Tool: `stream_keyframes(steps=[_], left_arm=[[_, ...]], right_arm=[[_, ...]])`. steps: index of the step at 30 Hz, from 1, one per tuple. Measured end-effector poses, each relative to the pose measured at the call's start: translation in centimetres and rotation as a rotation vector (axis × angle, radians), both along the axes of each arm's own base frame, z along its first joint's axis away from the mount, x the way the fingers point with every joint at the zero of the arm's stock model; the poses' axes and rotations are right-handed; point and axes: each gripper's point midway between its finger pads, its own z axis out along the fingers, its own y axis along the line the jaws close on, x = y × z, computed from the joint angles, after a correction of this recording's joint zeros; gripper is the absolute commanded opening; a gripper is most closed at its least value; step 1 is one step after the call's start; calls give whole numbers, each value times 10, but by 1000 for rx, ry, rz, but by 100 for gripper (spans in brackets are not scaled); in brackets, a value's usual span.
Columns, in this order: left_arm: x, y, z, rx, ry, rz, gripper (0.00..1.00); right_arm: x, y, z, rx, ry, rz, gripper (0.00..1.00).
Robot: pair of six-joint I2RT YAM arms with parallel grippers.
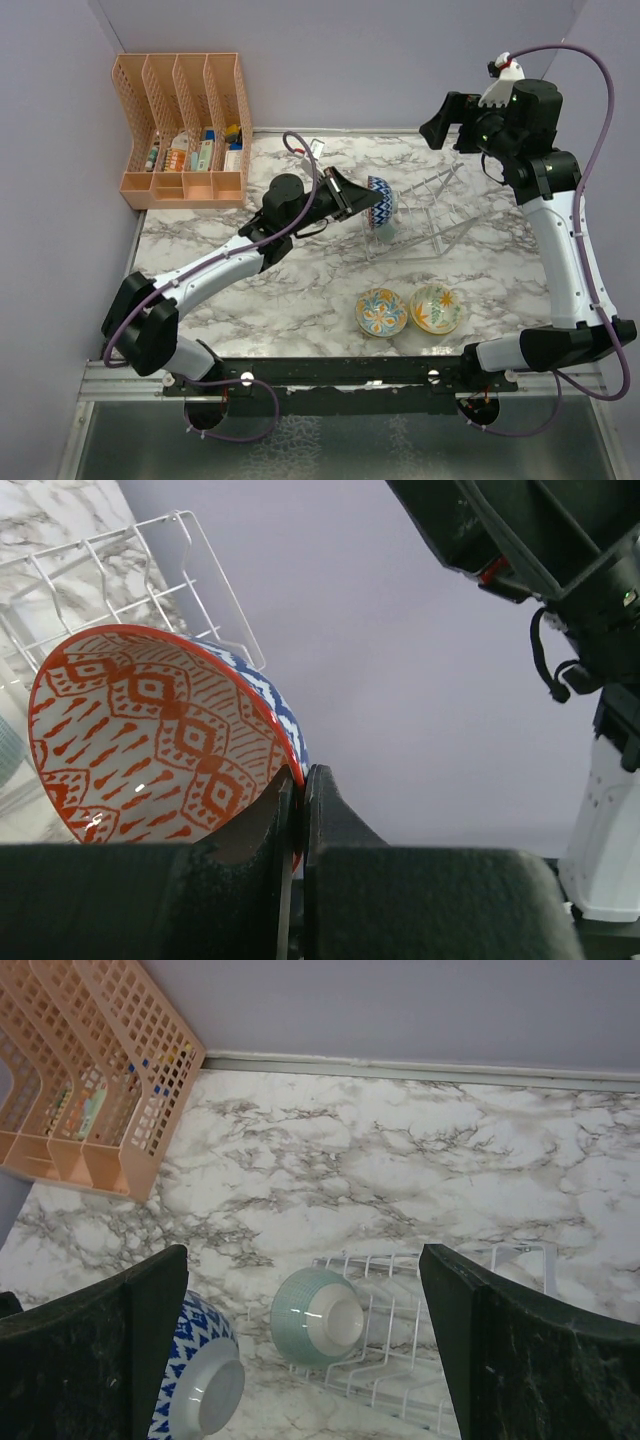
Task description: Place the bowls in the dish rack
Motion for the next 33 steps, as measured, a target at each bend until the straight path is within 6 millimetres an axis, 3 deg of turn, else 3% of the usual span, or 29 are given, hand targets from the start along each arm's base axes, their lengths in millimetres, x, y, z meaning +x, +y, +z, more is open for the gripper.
stream_keyframes(steps=[11,21,33], left_arm=[[42,-12,-30,-254,140,12,0],[62,-28,-60,-367,232,-11,0],[73,-35,-51,-474,239,-36,0]], right_arm=[[6,-6,-5,-5,12,-21,100],[8,-12,-6,-23,8,-44,100],[12,-12,-12,-33,20,-44,99]])
